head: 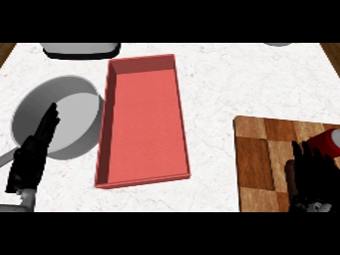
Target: Pick the sweet potato from the cutting board and place it in the cardboard box
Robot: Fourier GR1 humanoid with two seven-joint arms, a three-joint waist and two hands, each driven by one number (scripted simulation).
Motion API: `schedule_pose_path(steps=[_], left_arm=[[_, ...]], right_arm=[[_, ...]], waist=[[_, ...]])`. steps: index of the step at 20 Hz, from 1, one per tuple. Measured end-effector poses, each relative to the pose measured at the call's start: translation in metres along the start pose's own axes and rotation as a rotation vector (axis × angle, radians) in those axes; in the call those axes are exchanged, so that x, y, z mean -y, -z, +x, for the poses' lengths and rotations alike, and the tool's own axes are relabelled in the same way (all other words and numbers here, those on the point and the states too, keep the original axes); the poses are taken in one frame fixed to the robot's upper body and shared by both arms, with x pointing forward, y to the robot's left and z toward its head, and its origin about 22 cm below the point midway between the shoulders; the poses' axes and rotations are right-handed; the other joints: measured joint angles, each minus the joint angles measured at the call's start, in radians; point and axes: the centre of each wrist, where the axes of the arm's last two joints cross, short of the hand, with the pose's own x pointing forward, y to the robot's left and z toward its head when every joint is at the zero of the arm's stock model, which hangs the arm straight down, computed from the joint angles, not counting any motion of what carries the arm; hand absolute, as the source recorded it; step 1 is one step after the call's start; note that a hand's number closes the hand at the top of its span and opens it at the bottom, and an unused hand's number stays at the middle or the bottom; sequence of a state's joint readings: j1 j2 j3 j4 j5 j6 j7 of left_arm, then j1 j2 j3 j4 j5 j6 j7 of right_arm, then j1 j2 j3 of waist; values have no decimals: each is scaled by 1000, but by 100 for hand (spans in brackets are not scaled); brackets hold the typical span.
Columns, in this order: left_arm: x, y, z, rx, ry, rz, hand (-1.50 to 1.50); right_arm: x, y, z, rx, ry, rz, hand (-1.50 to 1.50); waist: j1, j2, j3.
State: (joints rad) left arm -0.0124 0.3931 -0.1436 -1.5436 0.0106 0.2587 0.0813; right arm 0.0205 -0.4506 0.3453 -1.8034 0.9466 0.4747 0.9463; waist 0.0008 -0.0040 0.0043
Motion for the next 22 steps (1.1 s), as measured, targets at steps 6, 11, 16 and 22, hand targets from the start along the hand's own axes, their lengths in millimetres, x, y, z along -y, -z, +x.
schedule_pose_path(steps=[6, 11, 16, 22], left_arm=[[2, 1, -1, 4, 0, -5, 0], [3, 1, -2, 8, 8, -3, 0], [0, -4, 0, 2, -2, -10, 0], [1, 0, -2, 17, -4, -9, 0]], right_arm=[[-7, 1, 2, -14, 3, 0, -150], [-13, 6, 3, -24, 4, 2, -150], [-22, 10, 0, -43, -10, 10, -150], [-35, 14, -2, -57, -15, 52, 150]], waist=[[0, -1, 1], [-1, -1, 1], [0, 0, -1], [-1, -2, -1]])
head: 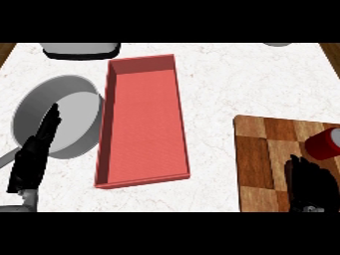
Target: Pick the sweet potato from the cutting board and place it in the cardboard box
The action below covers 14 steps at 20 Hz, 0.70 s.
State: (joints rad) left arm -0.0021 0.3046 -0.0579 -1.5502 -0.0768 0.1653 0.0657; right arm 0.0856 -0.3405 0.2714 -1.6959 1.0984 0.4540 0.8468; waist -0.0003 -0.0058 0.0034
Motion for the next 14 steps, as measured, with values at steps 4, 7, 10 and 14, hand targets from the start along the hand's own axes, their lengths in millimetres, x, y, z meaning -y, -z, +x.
schedule_pose_path(steps=[4, 7, 10, 14], left_arm=[[2, 1, 2, -4, -1, 0, 0], [2, 1, 4, -13, 2, 3, 0], [0, 0, 0, -2, 0, -6, 0], [-1, 1, 1, -12, 3, -1, 0]], right_arm=[[-1, 3, -4, 18, 0, -35, 150], [1, 4, -4, 21, -50, -113, 150], [5, 1, 0, 25, -66, -181, 150], [-6, -39, 33, 16, 97, -197, 150]], waist=[[1, -2, -3], [2, -1, -3], [1, 0, -1], [-6, -1, 0]])
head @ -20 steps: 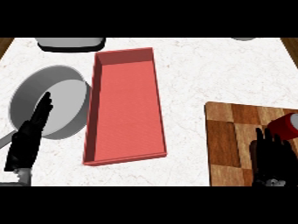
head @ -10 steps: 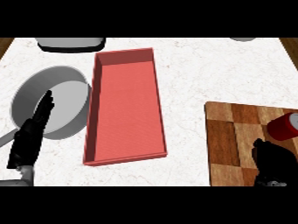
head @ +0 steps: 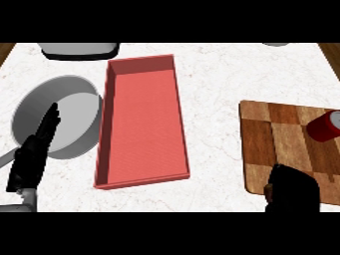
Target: Pick the sweet potato from the cutting board and place it in the cardboard box
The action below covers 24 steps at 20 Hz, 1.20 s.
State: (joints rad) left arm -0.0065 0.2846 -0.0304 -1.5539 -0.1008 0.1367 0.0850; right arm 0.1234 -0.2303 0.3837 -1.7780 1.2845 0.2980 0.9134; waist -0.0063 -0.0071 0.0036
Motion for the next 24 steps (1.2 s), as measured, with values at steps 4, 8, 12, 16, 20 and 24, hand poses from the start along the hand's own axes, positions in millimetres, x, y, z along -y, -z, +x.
schedule_pose_path(steps=[4, 8, 12, 16, 20, 24], left_arm=[[-3, -4, -1, -6, -7, -2, 0], [-3, -5, -1, 2, -4, -1, 0], [-3, -2, 1, -5, -4, 4, 0], [-2, -2, 0, 0, -3, 4, 0], [3, -5, 0, -1, -3, -4, 0], [3, -5, 0, 4, -4, -8, 0]], right_arm=[[-6, -46, 30, 4, 176, -11, 150], [-4, -78, 45, 21, 230, -73, 150], [7, -107, 50, 40, 258, -162, 150], [19, -113, 49, 67, 265, -269, 150], [44, -121, 49, 167, 383, -382, 150], [66, -127, 53, 280, 505, -462, 150]], waist=[[-1, -1, 0], [0, 1, 0], [-1, 1, -1], [2, 2, 0], [7, 1, 0], [15, 3, 0]])
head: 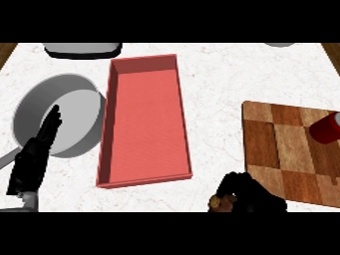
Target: Pick the sweet potato from the cutting board and place it in the cardboard box
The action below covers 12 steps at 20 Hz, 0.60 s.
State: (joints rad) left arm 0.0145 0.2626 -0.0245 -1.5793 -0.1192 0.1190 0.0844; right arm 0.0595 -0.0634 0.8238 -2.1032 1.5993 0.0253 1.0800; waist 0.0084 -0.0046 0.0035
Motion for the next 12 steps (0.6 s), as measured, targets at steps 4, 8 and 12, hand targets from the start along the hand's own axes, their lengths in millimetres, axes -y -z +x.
schedule_pose_path(steps=[4, 8, 12], left_arm=[[3, 5, 5, 1, 3, -11, 0], [3, 3, 6, -5, 2, -16, 0], [7, 5, 7, 2, 3, -19, 0]], right_arm=[[17, 7, 24, 101, 131, -41, 150], [29, 23, 47, 166, 213, -67, 150], [31, 50, 70, 183, 227, -72, 150]], waist=[[7, 3, -1], [16, 5, -3], [23, 6, -3]])
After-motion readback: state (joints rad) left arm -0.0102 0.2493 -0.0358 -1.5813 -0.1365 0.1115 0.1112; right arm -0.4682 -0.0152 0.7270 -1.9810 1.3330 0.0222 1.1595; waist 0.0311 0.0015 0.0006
